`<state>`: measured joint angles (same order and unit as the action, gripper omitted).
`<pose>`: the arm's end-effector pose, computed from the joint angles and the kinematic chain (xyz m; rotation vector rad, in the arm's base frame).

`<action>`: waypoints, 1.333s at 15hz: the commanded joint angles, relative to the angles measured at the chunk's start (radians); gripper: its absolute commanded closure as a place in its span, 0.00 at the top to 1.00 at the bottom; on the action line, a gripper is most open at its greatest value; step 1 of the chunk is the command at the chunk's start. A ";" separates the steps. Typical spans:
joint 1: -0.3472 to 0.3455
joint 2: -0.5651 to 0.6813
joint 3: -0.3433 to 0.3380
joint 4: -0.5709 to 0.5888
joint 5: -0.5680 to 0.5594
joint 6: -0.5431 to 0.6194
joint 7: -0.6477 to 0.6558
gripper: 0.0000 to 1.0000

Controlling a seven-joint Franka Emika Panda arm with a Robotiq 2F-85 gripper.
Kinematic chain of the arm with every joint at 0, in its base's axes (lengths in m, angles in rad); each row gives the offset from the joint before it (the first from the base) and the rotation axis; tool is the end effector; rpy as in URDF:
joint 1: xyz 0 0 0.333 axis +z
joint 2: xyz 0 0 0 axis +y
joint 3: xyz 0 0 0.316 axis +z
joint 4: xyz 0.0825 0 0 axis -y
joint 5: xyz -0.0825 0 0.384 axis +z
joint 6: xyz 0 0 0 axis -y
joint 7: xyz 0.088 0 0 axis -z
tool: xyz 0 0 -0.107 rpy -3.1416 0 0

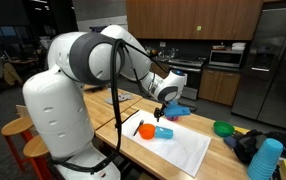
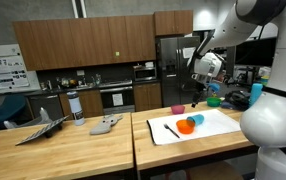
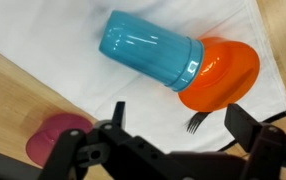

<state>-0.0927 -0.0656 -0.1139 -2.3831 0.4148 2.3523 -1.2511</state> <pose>0.4826 -0.0954 0.3503 -2.7111 -1.0753 -0.3352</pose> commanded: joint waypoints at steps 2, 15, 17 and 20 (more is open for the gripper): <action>-0.003 0.028 0.016 0.010 -0.285 0.069 0.298 1.00; 0.078 0.080 0.102 0.118 -0.615 -0.083 0.707 1.00; 0.087 0.094 0.112 0.121 -0.639 -0.120 0.738 1.00; 0.090 0.109 0.115 0.122 -0.696 -0.175 0.798 1.00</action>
<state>-0.0064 0.0242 0.0001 -2.2848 -0.2234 2.2363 -0.5143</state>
